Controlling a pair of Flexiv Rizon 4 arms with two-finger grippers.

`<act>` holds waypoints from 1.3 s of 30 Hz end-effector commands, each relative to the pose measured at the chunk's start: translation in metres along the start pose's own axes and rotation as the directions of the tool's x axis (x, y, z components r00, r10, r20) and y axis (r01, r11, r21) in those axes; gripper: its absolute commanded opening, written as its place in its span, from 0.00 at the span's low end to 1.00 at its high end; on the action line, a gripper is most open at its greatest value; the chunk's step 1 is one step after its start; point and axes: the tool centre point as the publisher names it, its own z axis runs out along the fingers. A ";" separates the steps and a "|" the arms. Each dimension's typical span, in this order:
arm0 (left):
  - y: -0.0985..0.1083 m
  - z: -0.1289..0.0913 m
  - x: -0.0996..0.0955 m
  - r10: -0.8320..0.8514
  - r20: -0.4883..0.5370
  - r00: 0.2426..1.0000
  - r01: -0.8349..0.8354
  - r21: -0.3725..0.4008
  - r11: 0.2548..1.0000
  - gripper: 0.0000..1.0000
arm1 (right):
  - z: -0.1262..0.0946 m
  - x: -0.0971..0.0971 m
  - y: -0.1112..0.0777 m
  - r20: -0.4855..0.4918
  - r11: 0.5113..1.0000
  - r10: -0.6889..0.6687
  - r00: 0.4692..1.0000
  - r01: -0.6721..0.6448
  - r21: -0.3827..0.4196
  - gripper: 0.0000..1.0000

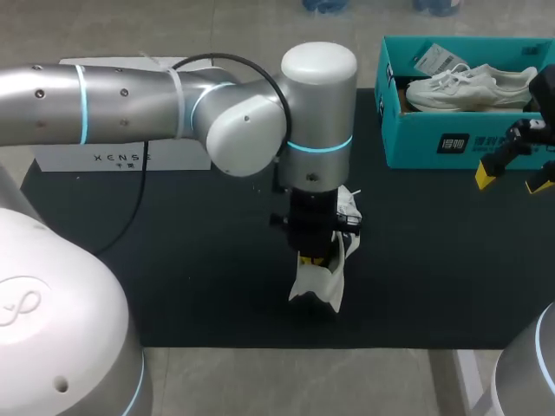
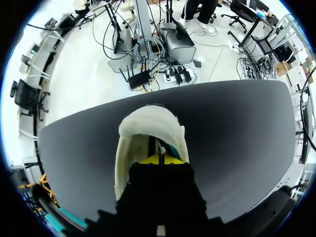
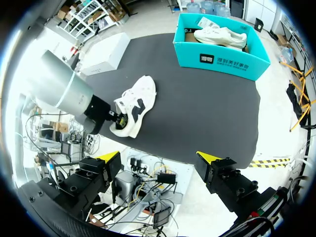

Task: Take the shoe out of the shoebox, open the shoe tongue, remove and reinsert the insole, then place the shoe into the shoebox

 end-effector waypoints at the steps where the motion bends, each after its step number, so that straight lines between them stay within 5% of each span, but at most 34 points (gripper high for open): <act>1: 0.008 0.026 -0.004 -0.008 -0.002 1.000 0.008 0.008 1.000 0.00 | 0.001 0.000 0.002 0.001 1.000 0.001 1.000 -0.001 0.005 1.00; 8: 0.006 0.041 -0.006 -0.007 0.003 1.000 0.007 0.021 1.000 0.00 | 0.001 0.000 0.002 0.001 1.000 0.001 1.000 -0.001 0.005 1.00; 23: 0.006 -0.016 -0.011 0.034 0.049 0.998 -0.032 -0.042 0.999 0.00 | 0.001 0.000 0.002 0.001 1.000 0.001 1.000 -0.001 0.005 1.00; 39: 0.006 0.046 -0.018 0.136 0.087 0.987 -0.134 -0.036 0.990 0.00 | 0.001 0.000 0.002 0.001 1.000 0.001 1.000 -0.001 0.005 1.00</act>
